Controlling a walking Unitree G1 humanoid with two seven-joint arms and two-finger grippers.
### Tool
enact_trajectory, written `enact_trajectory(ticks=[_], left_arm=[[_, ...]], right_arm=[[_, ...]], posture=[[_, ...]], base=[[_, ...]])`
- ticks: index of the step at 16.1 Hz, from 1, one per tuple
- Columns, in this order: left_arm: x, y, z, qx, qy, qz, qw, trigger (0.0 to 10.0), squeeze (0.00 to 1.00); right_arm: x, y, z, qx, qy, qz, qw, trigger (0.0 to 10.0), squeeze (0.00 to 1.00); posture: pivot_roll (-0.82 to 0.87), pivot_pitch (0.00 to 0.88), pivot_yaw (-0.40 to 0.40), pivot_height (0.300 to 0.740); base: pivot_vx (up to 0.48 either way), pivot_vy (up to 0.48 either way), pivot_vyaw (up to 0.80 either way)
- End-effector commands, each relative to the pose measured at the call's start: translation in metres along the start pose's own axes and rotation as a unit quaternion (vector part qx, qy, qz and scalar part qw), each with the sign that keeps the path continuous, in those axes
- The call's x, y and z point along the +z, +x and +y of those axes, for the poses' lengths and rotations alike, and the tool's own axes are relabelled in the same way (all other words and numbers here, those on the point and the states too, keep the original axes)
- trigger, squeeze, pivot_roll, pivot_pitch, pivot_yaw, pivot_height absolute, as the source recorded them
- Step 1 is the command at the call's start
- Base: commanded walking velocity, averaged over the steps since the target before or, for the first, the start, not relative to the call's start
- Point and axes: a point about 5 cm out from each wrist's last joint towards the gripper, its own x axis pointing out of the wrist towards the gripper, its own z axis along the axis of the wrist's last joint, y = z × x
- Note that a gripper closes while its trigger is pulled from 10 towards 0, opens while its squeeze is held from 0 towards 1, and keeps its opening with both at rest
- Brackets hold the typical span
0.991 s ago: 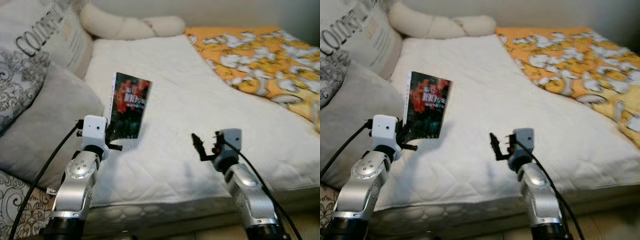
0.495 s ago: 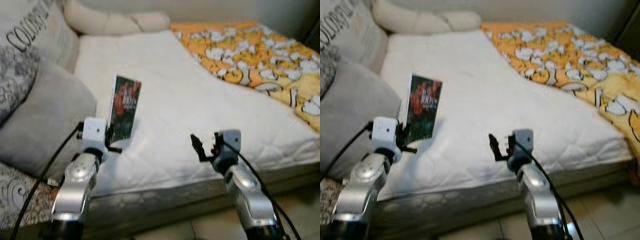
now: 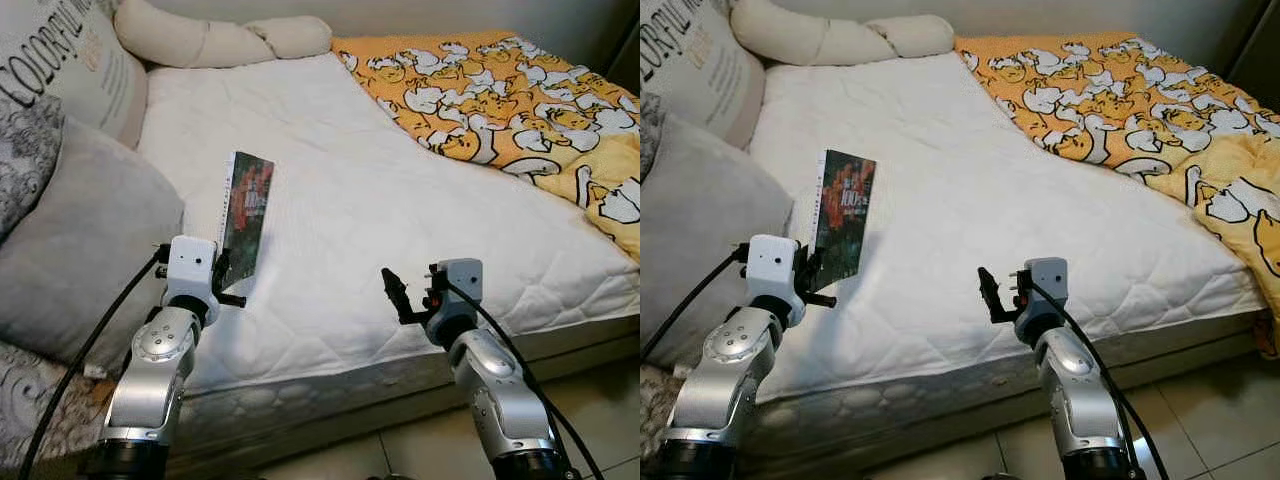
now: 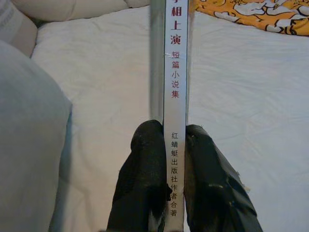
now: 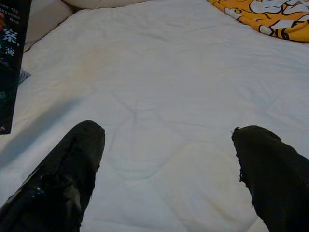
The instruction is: Clean up the room
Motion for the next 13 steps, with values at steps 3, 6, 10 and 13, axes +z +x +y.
enact_trajectory(ticks=[3, 6, 10, 13], left_arm=[[0.0123, 0.0016, 0.0013, 0.003, 0.002, -0.027, 1.000, 10.0, 0.00], [0.0123, 0.0015, 0.0014, 0.003, 0.000, -0.026, 1.000, 10.0, 0.00], [0.0123, 0.0015, 0.0020, 0.004, 0.000, -0.027, 1.000, 10.0, 0.00], [0.0124, 0.0019, 0.0012, 0.005, 0.003, -0.028, 1.000, 10.0, 0.00]], right_arm=[[0.0052, 0.0000, -0.0003, 0.003, -0.009, -0.008, 1.000, 10.0, 0.00], [0.0055, -0.0002, 0.0011, 0.012, -0.020, -0.004, 1.000, 10.0, 0.00], [0.0054, -0.0006, 0.0010, 0.004, -0.009, -0.008, 1.000, 10.0, 0.00], [0.0056, -0.0007, 0.0005, 0.003, -0.008, -0.008, 1.000, 10.0, 0.00]], posture=[[0.01, 0.000, -0.009, 0.740], [0.01, 0.000, -0.009, 0.740], [0.01, 0.000, -0.010, 0.740], [0.01, 0.000, -0.010, 0.740]], base=[[0.277, 0.000, 0.00], [0.285, 0.000, 0.53], [0.283, 0.000, 0.40], [0.000, 0.000, 0.00]])
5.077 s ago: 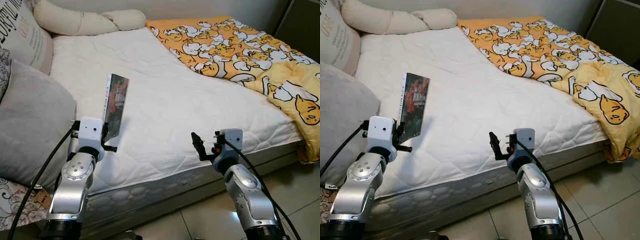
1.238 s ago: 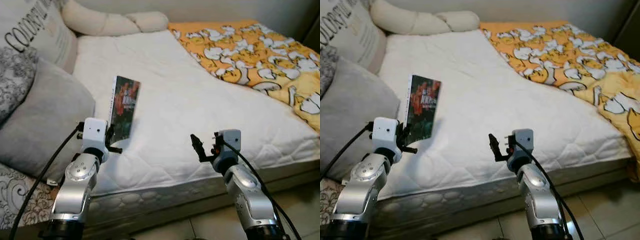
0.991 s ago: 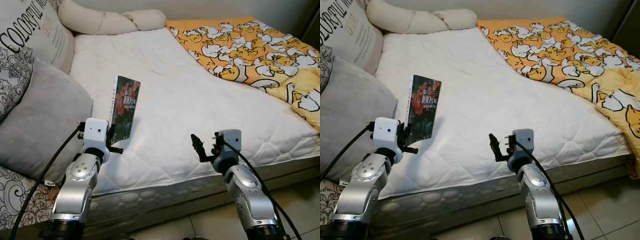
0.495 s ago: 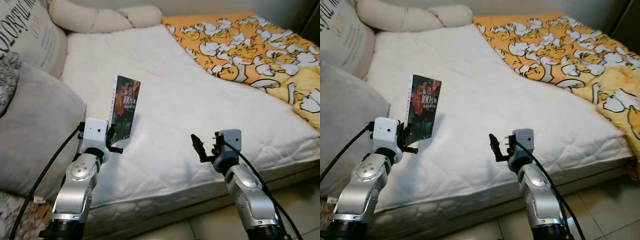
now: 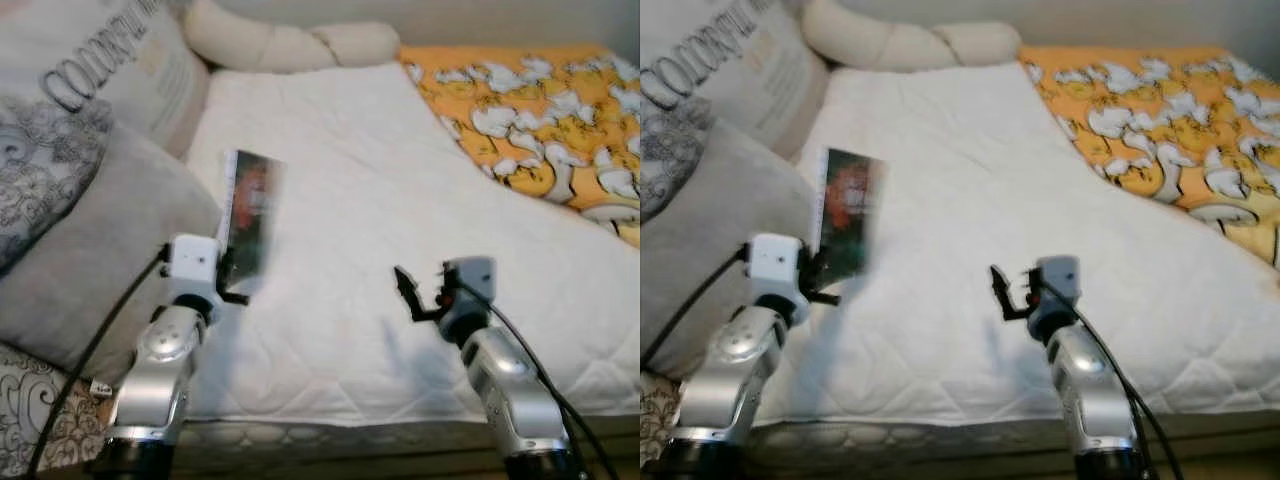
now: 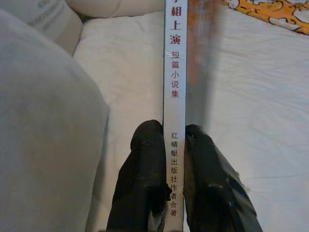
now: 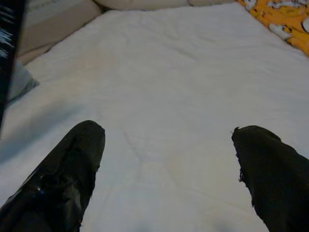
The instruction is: Clean up the room
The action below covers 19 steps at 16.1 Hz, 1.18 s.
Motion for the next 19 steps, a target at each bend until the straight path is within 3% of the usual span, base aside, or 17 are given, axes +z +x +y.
enact_trajectory(ticks=[1, 8, 10, 11, 14, 17, 19], left_arm=[[0.011, 0.001, 0.005, 0.007, 0.010, -0.023, 1.000, 10.0, 0.00], [0.017, 0.005, 0.002, -0.009, 0.001, -0.032, 0.999, 10.0, 0.00], [0.023, 0.019, -0.001, -0.050, 0.010, -0.025, 0.998, 10.0, 0.00], [0.023, 0.037, -0.003, -0.089, -0.001, 0.005, 0.996, 10.0, 0.00], [0.022, 0.065, -0.020, -0.167, -0.062, 0.064, 0.982, 10.0, 0.00], [0.018, 0.079, -0.025, -0.176, -0.140, 0.108, 0.968, 10.0, 0.00], [0.014, 0.083, -0.028, -0.186, -0.248, 0.136, 0.941, 10.0, 0.00]], right_arm=[[0.000, 0.001, 0.007, 0.010, 0.005, 0.000, 1.000, 10.0, 0.00], [0.001, 0.001, 0.005, 0.010, 0.004, 0.002, 1.000, 10.0, 0.00], [0.001, 0.001, 0.004, 0.018, -0.004, 0.008, 1.000, 10.0, 0.00], [0.002, -0.002, -0.002, 0.021, -0.010, 0.010, 1.000, 10.0, 0.00], [0.014, -0.018, -0.013, 0.092, -0.045, 0.014, 0.995, 10.0, 0.00], [0.018, -0.041, -0.018, 0.171, -0.060, 0.051, 0.982, 10.0, 0.00], [0.020, -0.063, -0.023, 0.217, -0.057, 0.093, 0.970, 10.0, 0.00]], posture=[[0.01, 0.000, -0.010, 0.740], [0.02, 0.000, -0.023, 0.740], [0.02, 0.000, -0.028, 0.740], [0.00, 0.000, -0.020, 0.740], [-0.05, 0.000, 0.007, 0.740], [-0.10, 0.000, 0.027, 0.740], [-0.15, 0.000, 0.032, 0.740]], base=[[0.000, 0.000, 0.00], [0.000, 0.000, 0.00], [0.000, 0.000, 0.00], [0.000, 0.000, 0.00], [0.000, 0.000, 0.00], [0.000, 0.000, 0.00], [0.000, 0.000, 0.00]])
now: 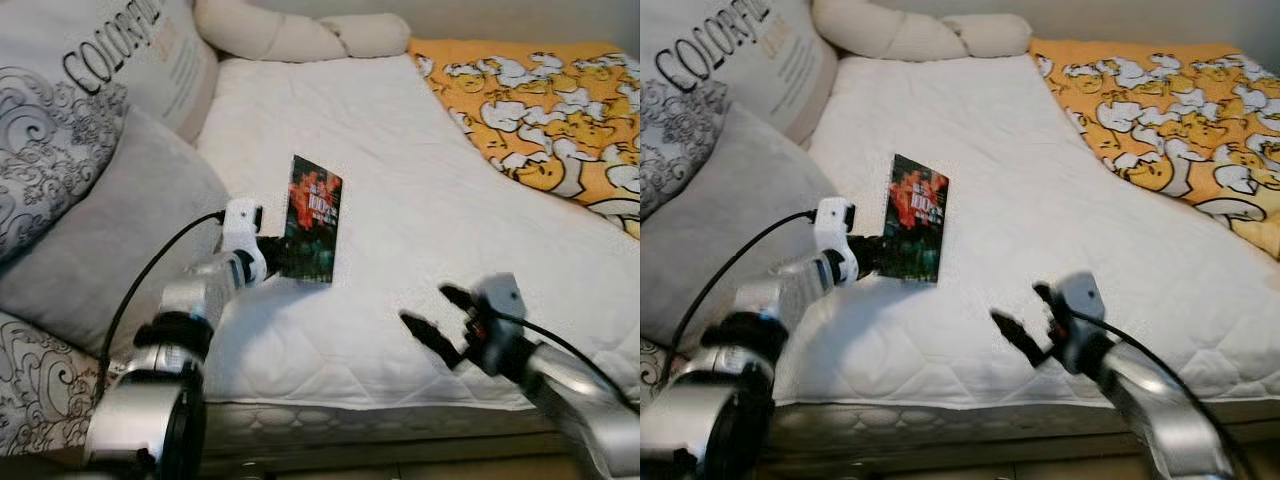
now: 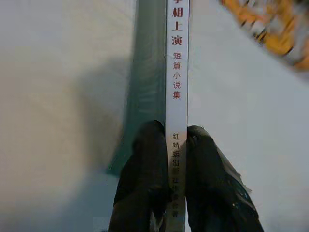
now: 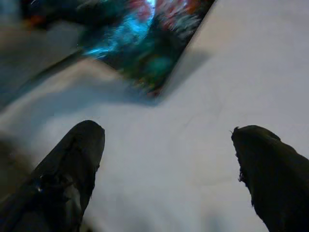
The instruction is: Clean up the room
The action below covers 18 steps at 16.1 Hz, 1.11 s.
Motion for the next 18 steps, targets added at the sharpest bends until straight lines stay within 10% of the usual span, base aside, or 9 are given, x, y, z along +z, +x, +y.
enact_trajectory(ticks=[1, 3, 6, 9, 10, 11, 18], left_arm=[[0.002, 0.002, -0.001, -0.020, -0.065, -0.009, 0.998, 10.0, 0.00], [-0.017, 0.003, 0.002, -0.021, -0.147, 0.017, 0.989, 10.0, 0.00], [-0.046, 0.001, 0.012, 0.033, -0.115, 0.079, 0.990, 10.0, 0.00], [-0.046, -0.002, 0.025, 0.091, 0.016, 0.093, 0.991, 10.0, 0.00], [-0.047, -0.004, 0.029, 0.098, 0.045, 0.108, 0.988, 10.0, 0.69], [-0.048, -0.006, 0.031, 0.103, 0.071, 0.120, 0.985, 10.0, 0.96], [-0.041, -0.010, 0.041, 0.143, 0.135, 0.110, 0.974, 10.0, 1.00]], right_arm=[[0.004, -0.008, 0.005, 0.032, 0.008, 0.008, 0.999, 10.0, 0.00], [0.000, -0.022, 0.014, 0.071, 0.020, 0.042, 0.996, 10.0, 0.00], [-0.015, -0.024, 0.012, 0.076, 0.024, 0.067, 0.995, 10.0, 0.00], [-0.030, -0.015, 0.009, 0.077, 0.034, 0.080, 0.993, 10.0, 0.00], [-0.030, -0.013, 0.010, 0.082, 0.033, 0.082, 0.993, 10.0, 0.00], [-0.029, -0.013, 0.011, 0.085, 0.030, 0.083, 0.992, 10.0, 0.00], [-0.018, -0.032, -0.002, 0.080, -0.005, 0.068, 0.994, 10.0, 0.00]], posture=[[-0.17, 0.000, 0.029, 0.740], [-0.20, 0.000, 0.021, 0.740], [-0.22, 0.000, 0.017, 0.740], [-0.22, 0.001, 0.007, 0.740], [-0.21, 0.001, 0.003, 0.740], [-0.21, 0.001, 0.003, 0.740], [-0.22, 0.000, -0.010, 0.740]], base=[[0.000, 0.000, 0.00], [0.000, 0.000, 0.00], [0.000, 0.000, 0.00], [0.000, 0.000, 0.00], [0.000, 0.000, 0.00], [0.000, 0.000, 0.00], [0.000, 0.000, 0.00]])
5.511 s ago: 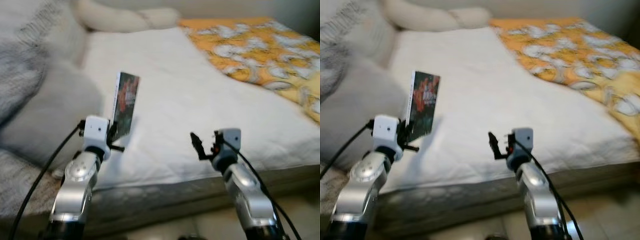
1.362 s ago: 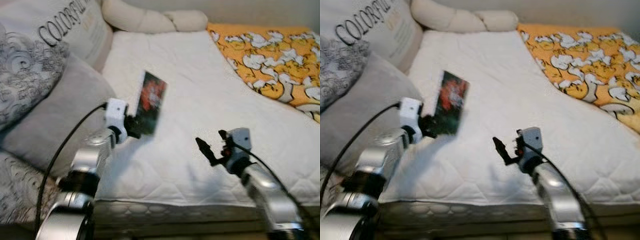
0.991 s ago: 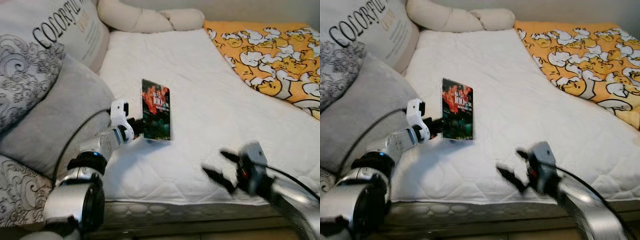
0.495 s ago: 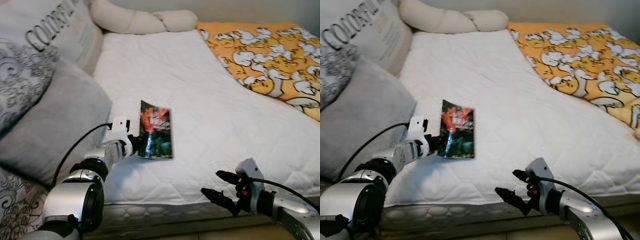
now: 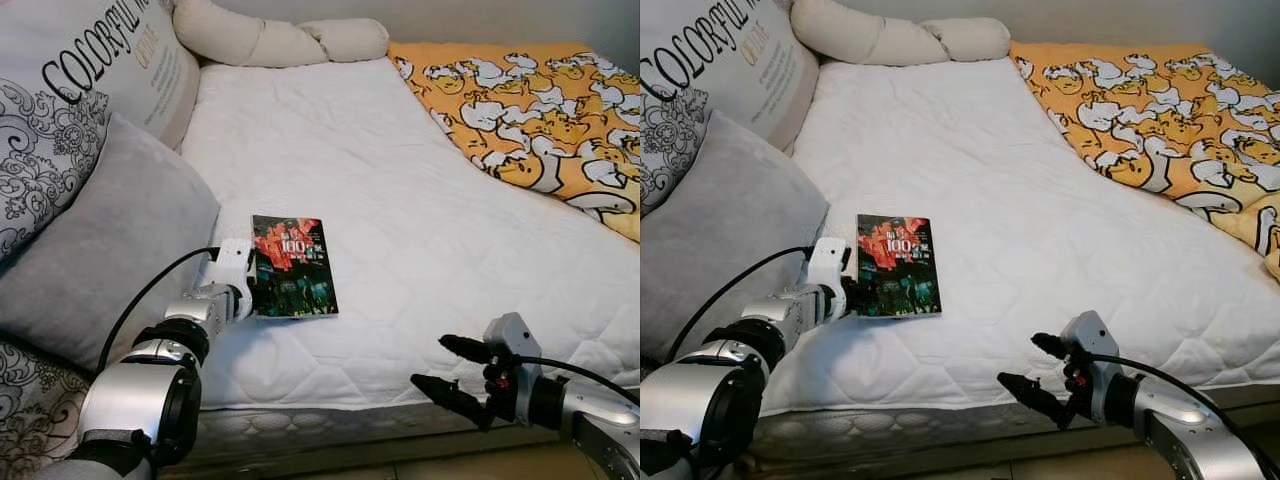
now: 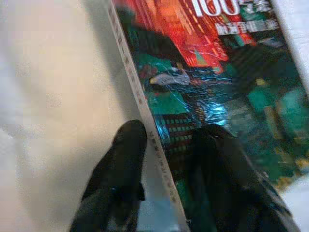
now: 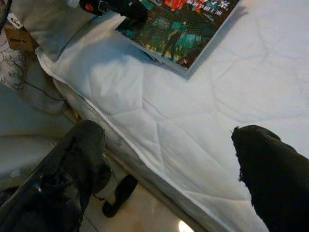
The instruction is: Clean up the room
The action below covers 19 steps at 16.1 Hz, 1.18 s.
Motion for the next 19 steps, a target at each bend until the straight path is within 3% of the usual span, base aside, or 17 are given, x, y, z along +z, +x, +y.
enact_trajectory(ticks=[1, 4, 8, 9, 10, 12, 15, 16, 19], left_arm=[[0.005, -0.001, 0.004, 0.009, 0.027, -0.008, 1.000, 10.0, 1.00], [0.017, -0.005, 0.013, 0.024, 0.084, -0.025, 0.996, 10.0, 1.00], [0.021, -0.010, 0.025, 0.035, 0.109, -0.033, 0.993, 10.0, 1.00], [0.027, -0.012, 0.026, 0.024, 0.123, -0.047, 0.991, 10.0, 1.00], [0.031, -0.013, 0.025, 0.013, 0.120, -0.059, 0.991, 10.0, 1.00], [0.043, -0.013, 0.017, -0.023, 0.093, -0.103, 0.990, 10.0, 1.00], [0.045, -0.014, 0.012, -0.042, 0.070, -0.133, 0.988, 10.0, 1.00], [0.041, -0.014, 0.010, -0.051, 0.056, -0.160, 0.984, 10.0, 1.00], [0.024, -0.017, 0.009, -0.043, 0.118, -0.168, 0.978, 10.0, 1.00]], right_arm=[[0.003, -0.007, -0.005, -0.011, -0.014, -0.002, 1.000, 10.0, 0.00], [0.004, -0.005, -0.005, -0.010, -0.025, -0.005, 1.000, 10.0, 0.00], [0.002, -0.003, -0.005, -0.015, -0.007, -0.028, 0.999, 10.0, 0.00], [0.013, 0.021, -0.002, -0.020, -0.016, -0.044, 0.999, 10.0, 0.00], [0.018, 0.028, -0.001, -0.028, -0.012, -0.057, 0.998, 10.0, 0.00], [0.024, 0.041, -0.002, -0.081, -0.010, -0.091, 0.993, 10.0, 0.00], [0.026, 0.051, -0.004, -0.126, 0.005, -0.111, 0.986, 10.0, 0.00], [0.024, 0.058, -0.010, -0.180, 0.034, -0.119, 0.976, 10.0, 0.00], [0.022, 0.063, -0.018, -0.235, 0.055, -0.120, 0.963, 10.0, 0.00]], posture=[[-0.21, 0.000, -0.014, 0.740], [-0.19, 0.000, -0.022, 0.740], [-0.17, 0.000, -0.017, 0.740], [-0.15, 0.000, -0.011, 0.740], [-0.15, 0.000, -0.010, 0.740], [-0.12, 0.000, 0.003, 0.740], [-0.09, 0.000, 0.008, 0.740], [-0.07, 0.000, 0.006, 0.740], [-0.04, 0.000, 0.006, 0.740]], base=[[0.000, 0.000, 0.00], [0.000, 0.000, 0.00], [0.000, 0.000, 0.00], [0.000, 0.000, 0.00], [0.000, 0.000, 0.00], [0.000, 0.000, 0.00], [0.000, 0.000, 0.00], [0.000, 0.000, 0.00], [0.000, 0.000, 0.00]])
